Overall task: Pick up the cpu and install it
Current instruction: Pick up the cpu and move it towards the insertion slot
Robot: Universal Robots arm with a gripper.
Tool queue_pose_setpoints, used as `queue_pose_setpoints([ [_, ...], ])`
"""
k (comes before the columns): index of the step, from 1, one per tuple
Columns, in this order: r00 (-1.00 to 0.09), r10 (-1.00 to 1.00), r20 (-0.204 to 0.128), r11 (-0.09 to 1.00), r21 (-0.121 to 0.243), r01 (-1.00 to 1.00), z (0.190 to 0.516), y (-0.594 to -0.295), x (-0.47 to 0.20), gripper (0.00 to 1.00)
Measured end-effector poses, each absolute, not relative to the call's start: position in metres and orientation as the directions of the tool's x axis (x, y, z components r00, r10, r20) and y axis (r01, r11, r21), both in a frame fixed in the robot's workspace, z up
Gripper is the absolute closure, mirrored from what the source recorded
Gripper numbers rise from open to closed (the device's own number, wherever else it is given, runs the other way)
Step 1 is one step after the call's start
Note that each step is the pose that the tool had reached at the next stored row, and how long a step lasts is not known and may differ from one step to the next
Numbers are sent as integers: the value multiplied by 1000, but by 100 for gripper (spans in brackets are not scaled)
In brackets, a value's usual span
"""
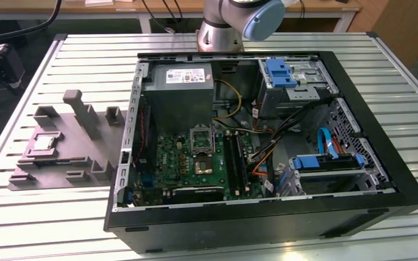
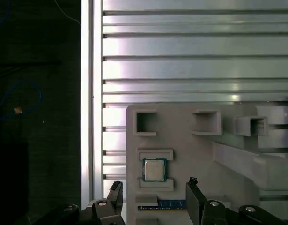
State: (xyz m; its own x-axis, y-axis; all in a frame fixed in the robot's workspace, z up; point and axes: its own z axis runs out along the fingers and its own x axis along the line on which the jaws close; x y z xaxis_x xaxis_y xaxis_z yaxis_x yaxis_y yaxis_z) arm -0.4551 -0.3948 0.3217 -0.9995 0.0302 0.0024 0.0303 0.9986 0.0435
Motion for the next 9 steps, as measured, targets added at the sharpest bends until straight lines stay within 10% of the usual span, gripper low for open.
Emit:
queue_pose_setpoints([
  [9,-1000,30,2,999,44,30,316,-395,-455,35],
])
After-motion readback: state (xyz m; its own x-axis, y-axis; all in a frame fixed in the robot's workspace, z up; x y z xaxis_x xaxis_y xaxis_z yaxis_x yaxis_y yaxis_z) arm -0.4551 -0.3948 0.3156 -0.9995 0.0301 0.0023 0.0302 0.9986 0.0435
